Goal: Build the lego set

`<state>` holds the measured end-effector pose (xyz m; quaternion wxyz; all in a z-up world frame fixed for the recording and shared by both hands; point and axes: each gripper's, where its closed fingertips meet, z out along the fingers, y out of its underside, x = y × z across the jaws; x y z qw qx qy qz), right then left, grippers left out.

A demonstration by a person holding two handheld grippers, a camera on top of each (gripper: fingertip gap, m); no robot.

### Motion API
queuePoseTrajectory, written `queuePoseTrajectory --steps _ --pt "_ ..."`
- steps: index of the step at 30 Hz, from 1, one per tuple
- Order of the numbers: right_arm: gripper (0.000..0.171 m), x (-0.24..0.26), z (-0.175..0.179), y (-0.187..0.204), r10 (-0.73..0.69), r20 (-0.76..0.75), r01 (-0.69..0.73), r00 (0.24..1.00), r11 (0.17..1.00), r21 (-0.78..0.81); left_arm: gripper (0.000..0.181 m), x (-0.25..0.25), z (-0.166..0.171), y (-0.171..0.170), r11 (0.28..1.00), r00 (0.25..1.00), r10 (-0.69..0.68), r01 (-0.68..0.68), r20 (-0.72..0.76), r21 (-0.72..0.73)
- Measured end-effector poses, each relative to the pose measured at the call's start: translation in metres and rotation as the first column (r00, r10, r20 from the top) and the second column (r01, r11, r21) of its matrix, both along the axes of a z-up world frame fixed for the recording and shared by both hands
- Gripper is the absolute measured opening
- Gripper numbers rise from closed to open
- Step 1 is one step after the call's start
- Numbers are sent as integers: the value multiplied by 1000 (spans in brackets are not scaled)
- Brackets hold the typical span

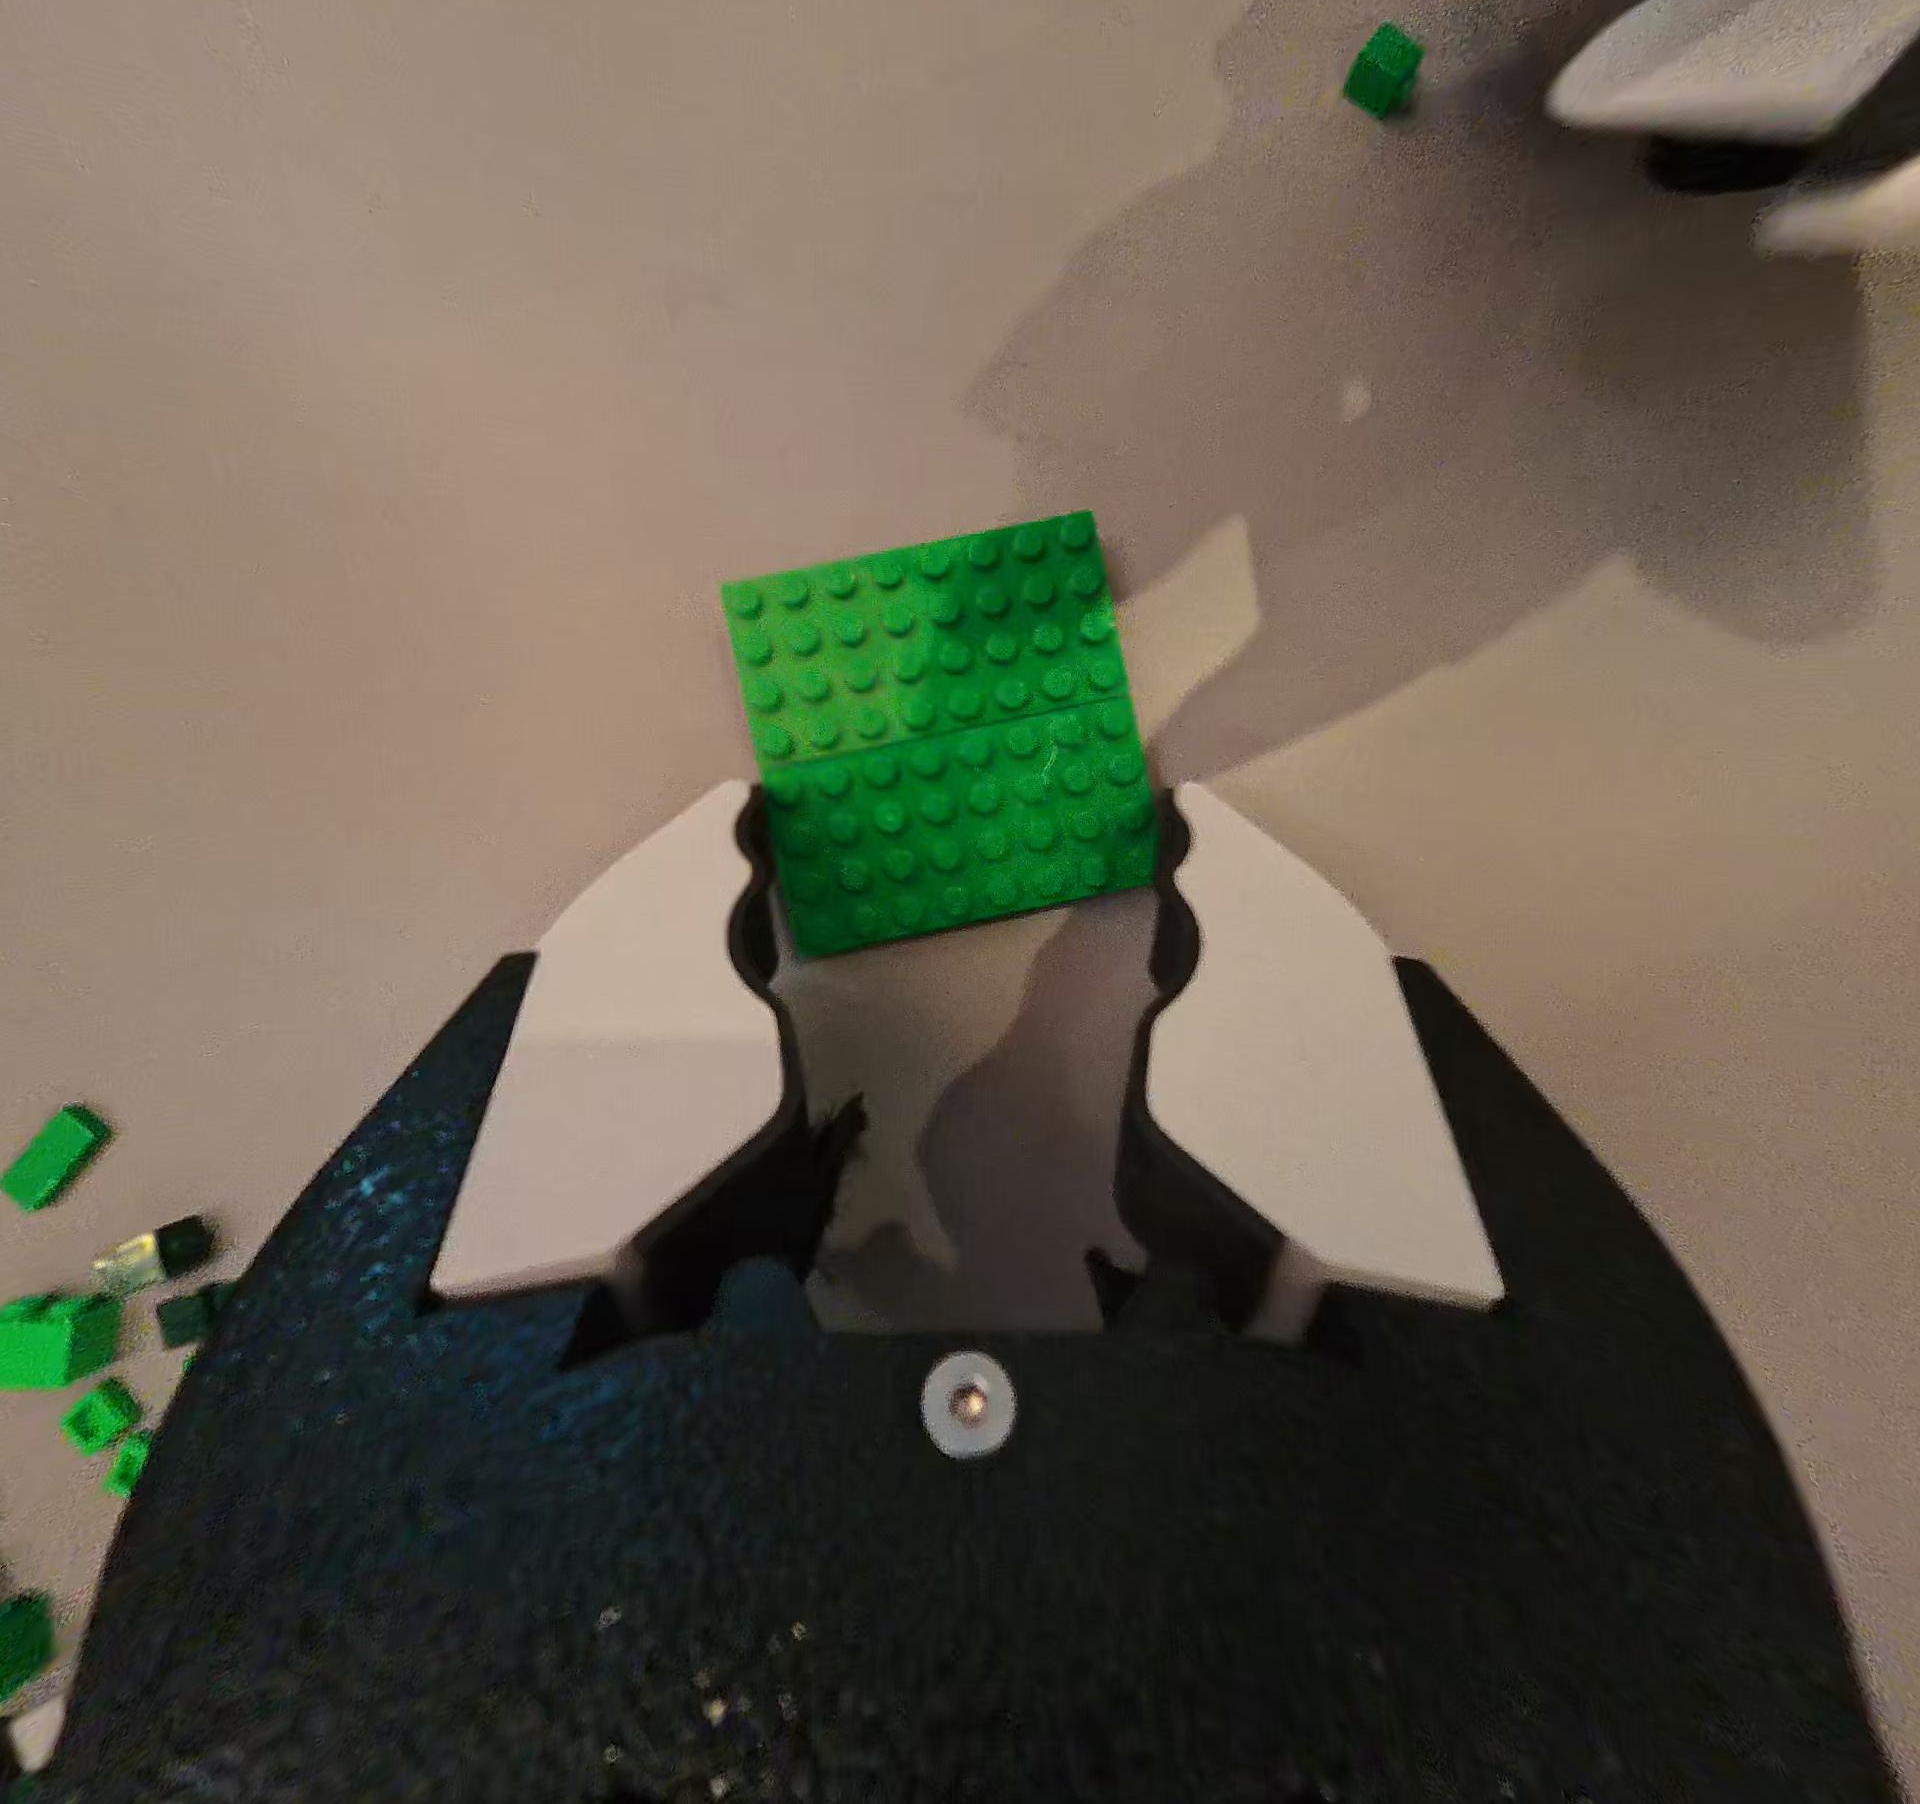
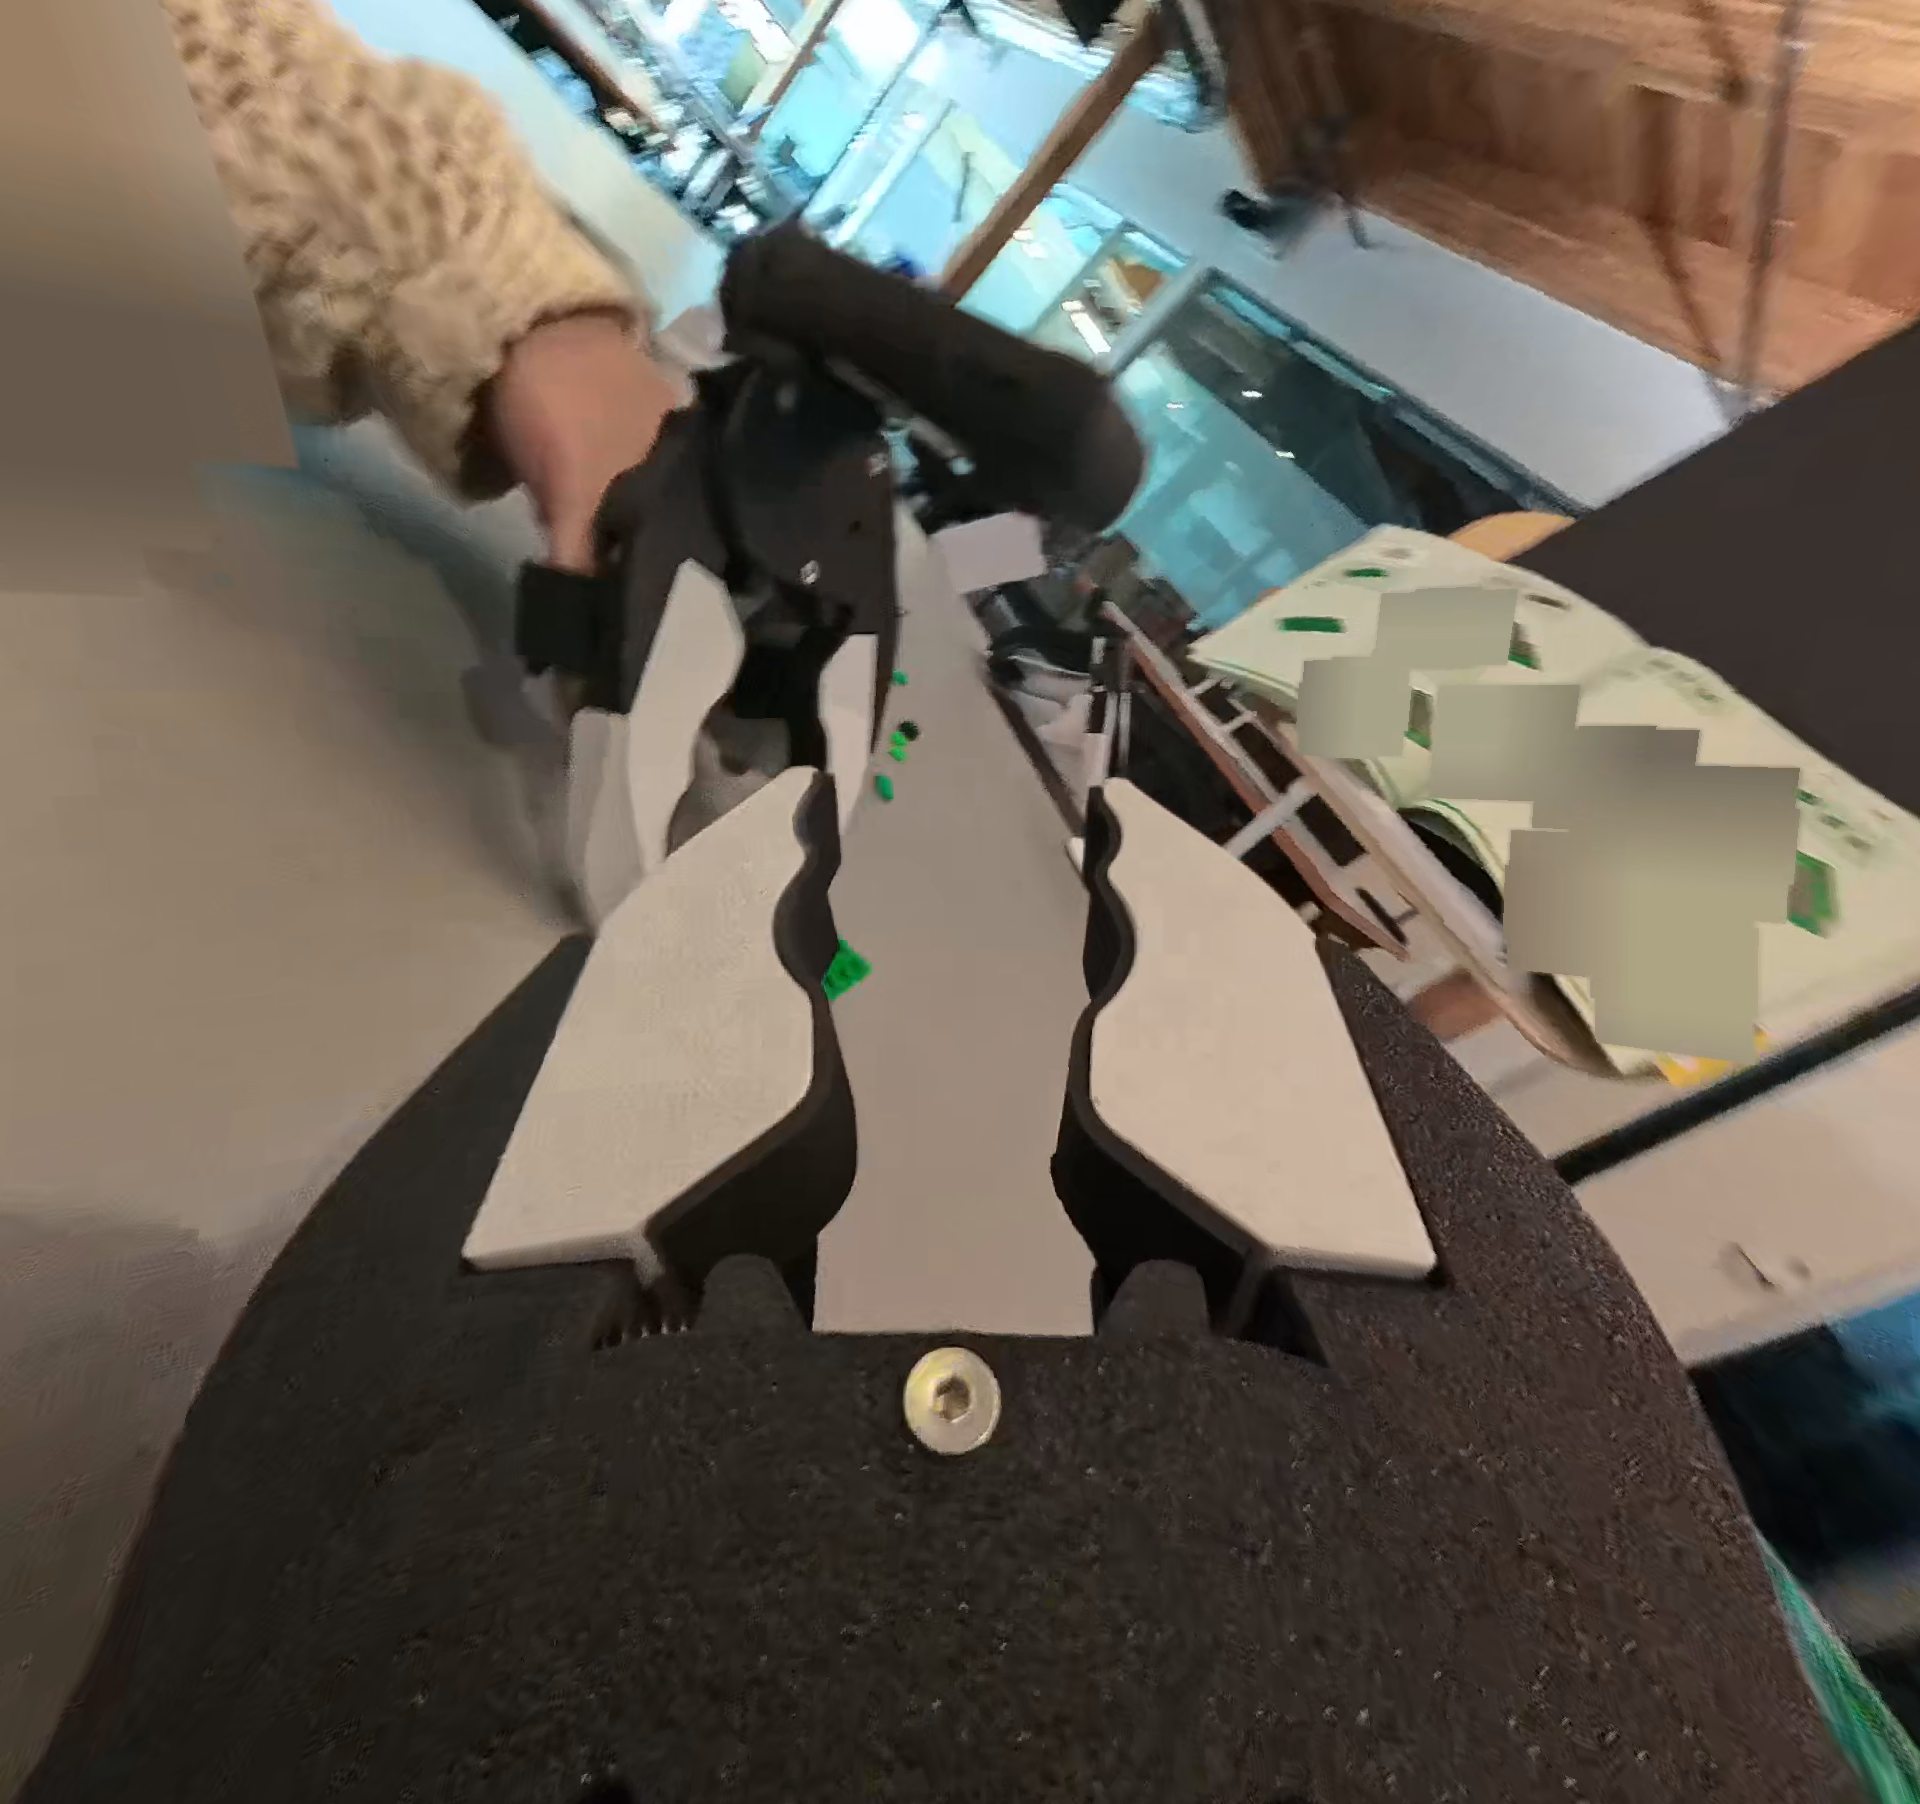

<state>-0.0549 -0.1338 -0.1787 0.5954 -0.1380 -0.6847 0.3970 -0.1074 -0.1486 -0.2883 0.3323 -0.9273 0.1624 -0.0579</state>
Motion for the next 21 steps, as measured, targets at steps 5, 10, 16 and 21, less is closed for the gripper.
queuePoseTrajectory --steps 5,10,16,21 --pt "45 -11 -24 -4 65 67 -76 996 982 171 69 0 5 1 996 992 -27 37 126 -77" --pt "46 -23 -64 -11 -5 207 -102 978 858 503 69 4 31 14 995 839 1 54 544 -84" --pt "29 -58 -73 11 -215 149 54 965 722 689 69 -2 29 10 988 747 -8 107 664 -109" --pt "9 -62 -69 9 -235 255 61 938 836 546 85 -5 46 8 994 742 -91 113 664 11"
